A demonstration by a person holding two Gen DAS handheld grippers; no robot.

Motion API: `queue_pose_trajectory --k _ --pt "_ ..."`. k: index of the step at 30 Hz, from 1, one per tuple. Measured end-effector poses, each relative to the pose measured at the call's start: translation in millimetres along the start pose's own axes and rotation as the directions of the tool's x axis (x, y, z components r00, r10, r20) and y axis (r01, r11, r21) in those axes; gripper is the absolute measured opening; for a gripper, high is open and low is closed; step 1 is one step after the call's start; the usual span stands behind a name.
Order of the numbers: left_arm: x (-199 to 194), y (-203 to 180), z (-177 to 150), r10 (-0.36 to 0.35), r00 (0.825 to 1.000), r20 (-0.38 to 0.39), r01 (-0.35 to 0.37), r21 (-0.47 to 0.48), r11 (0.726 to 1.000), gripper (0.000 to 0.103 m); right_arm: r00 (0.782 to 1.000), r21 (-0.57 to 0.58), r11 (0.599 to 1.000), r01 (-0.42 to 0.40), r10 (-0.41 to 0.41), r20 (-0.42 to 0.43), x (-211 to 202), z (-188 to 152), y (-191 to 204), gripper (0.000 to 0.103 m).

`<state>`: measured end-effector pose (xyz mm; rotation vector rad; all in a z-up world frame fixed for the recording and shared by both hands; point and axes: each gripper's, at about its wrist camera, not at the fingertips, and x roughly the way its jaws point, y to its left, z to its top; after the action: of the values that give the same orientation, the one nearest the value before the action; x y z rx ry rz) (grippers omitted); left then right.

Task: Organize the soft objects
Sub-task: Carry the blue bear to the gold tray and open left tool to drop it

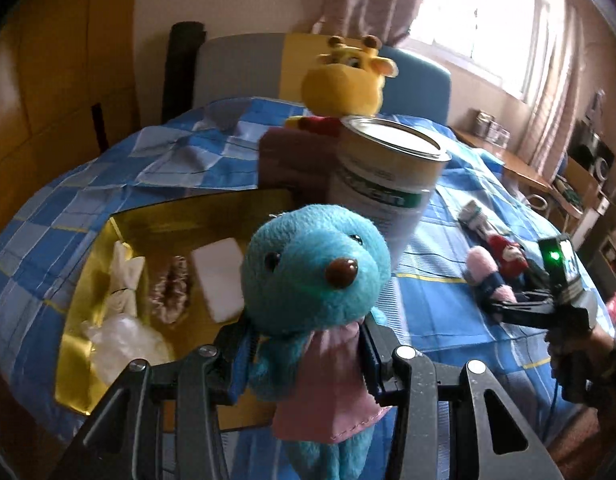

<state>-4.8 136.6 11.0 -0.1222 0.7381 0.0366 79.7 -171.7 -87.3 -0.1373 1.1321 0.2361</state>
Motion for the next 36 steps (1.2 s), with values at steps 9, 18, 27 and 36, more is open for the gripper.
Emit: queue_pose_trajectory --k 9,18,27,36 --pt "7 32 -1 0.050 0.998 -0.024 -0.052 -0.072 0.996 0.046 1.000 -0.010 1.000 0.006 -0.006 0.001 1 1 1 0.038" --pt "37 99 -5 -0.089 0.985 -0.150 0.029 -0.361 0.932 0.046 1.000 -0.026 0.999 0.022 -0.022 0.001 3 2 6 0.038" --pt "68 100 36 -0.212 0.970 -0.118 0.147 -0.410 0.900 0.047 0.999 -0.050 0.998 0.040 -0.040 0.000 3 3 11 0.038" --pt "140 80 62 -0.142 0.959 -0.244 0.058 -0.320 0.945 0.053 0.999 -0.061 0.997 0.044 -0.045 -0.004 4 4 13 0.039"
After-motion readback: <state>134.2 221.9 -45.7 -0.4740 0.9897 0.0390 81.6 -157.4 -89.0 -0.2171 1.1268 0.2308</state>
